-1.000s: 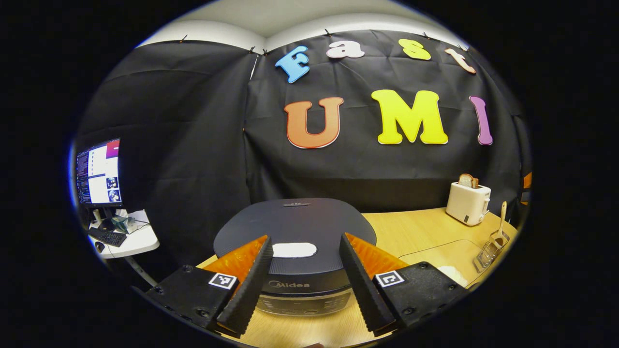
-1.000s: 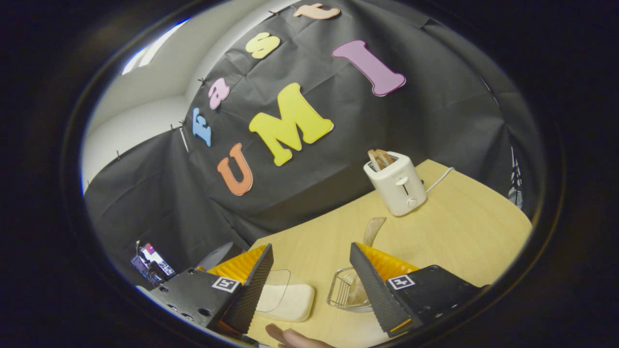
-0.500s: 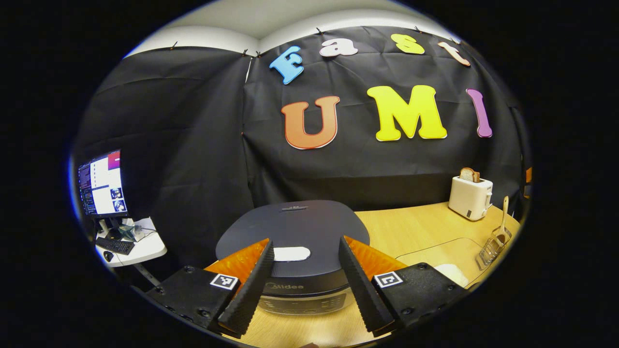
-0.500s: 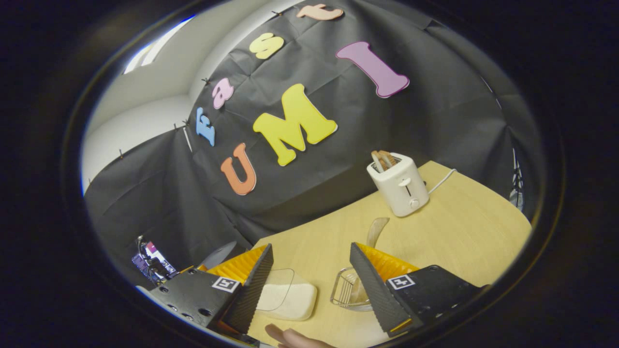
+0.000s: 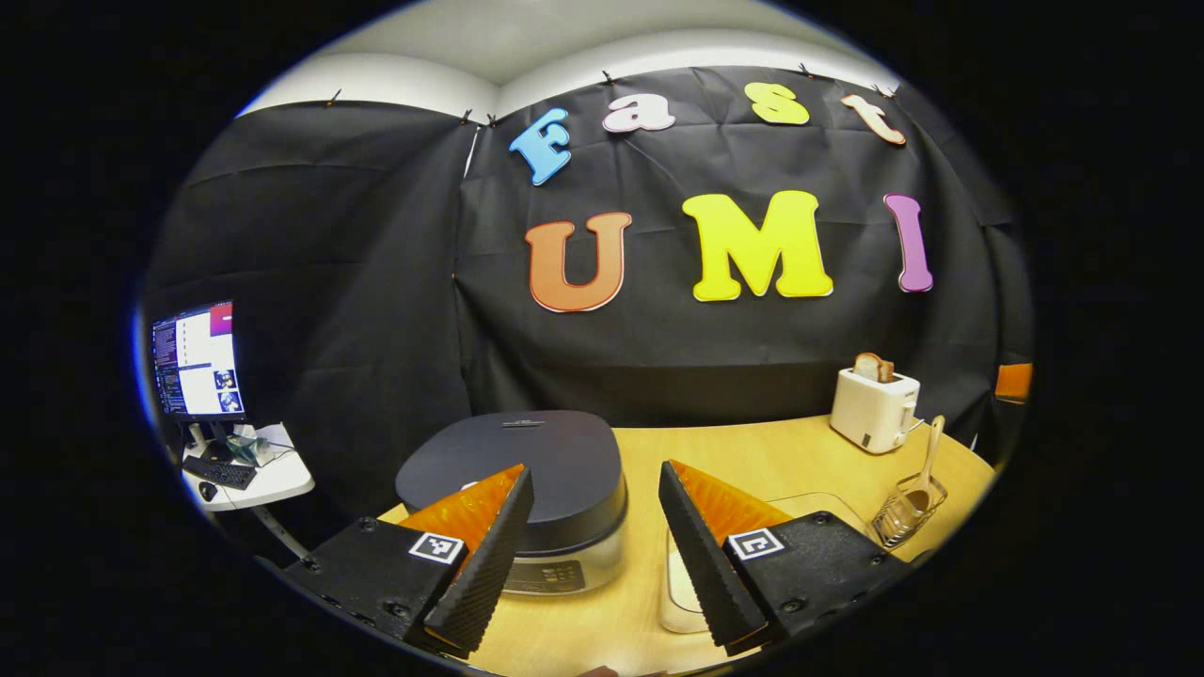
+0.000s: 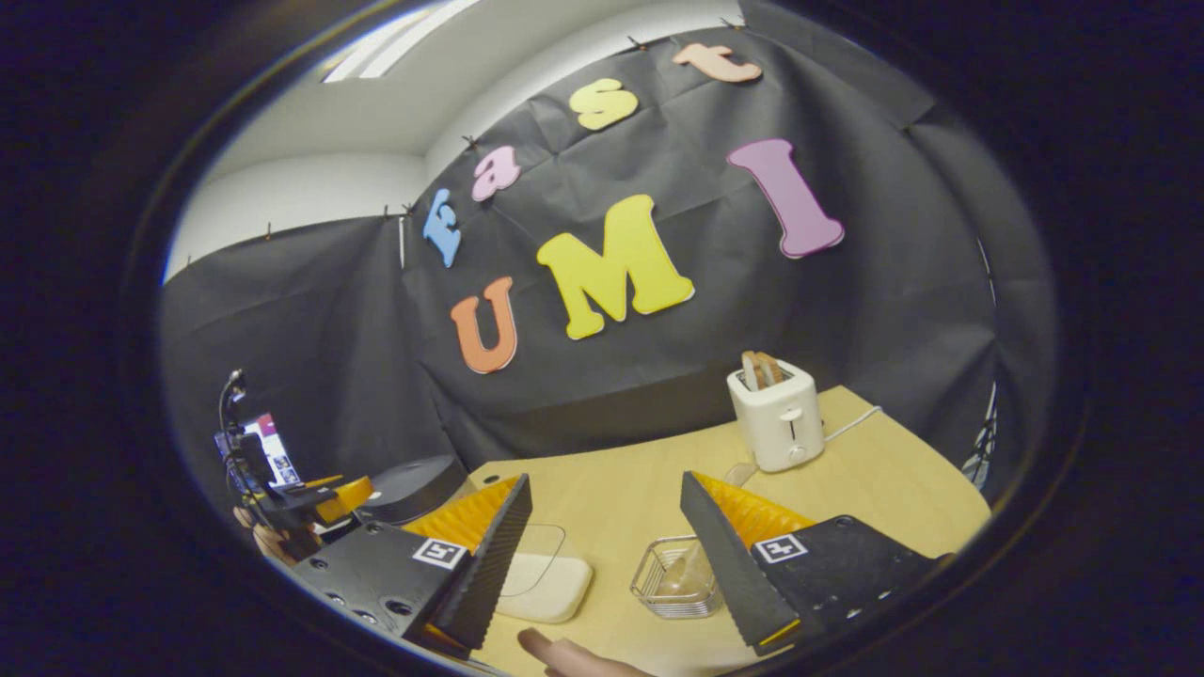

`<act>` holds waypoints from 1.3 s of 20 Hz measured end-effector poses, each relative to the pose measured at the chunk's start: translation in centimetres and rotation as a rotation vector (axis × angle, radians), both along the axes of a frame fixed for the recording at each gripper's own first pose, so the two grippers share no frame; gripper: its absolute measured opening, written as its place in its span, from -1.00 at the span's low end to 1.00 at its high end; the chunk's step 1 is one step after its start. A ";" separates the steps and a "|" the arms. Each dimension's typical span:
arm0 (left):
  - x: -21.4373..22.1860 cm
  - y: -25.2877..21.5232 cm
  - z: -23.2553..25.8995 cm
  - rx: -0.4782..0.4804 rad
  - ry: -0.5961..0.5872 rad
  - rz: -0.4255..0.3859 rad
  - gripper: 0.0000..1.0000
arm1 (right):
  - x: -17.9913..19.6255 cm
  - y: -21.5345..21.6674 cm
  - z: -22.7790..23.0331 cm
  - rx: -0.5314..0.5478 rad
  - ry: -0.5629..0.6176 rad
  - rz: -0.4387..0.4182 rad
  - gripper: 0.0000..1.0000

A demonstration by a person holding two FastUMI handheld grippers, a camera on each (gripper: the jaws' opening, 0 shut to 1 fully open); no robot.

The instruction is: Close the left gripper, press the button to open the rice cooker; take a wooden spoon from the chopstick holder with the right hand, scoop a spoonful of rice and pour it into the rice cooker, then put the wooden spoon back into the chopstick holder.

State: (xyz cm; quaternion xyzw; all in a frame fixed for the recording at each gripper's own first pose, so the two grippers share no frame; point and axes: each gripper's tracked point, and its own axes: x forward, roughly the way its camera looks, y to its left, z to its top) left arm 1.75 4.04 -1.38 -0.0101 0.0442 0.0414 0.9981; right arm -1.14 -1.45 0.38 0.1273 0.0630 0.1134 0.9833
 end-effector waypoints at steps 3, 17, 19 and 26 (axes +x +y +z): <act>-0.9 -2.5 0.8 -0.004 -0.033 -0.029 0.73 | -0.7 1.1 0.0 -0.064 -0.029 -0.035 0.90; -2.2 -7.9 -1.7 -0.053 -0.042 -0.092 0.72 | -1.2 4.7 -2.7 -0.295 -0.057 -0.185 0.90; -2.1 -7.7 -2.2 -0.052 -0.035 -0.083 0.74 | -1.1 5.3 -3.5 -0.322 -0.042 -0.168 0.80; -2.1 -7.2 -3.5 -0.047 -0.008 -0.080 0.77 | -1.1 5.6 -5.1 -0.393 -0.015 -0.184 0.90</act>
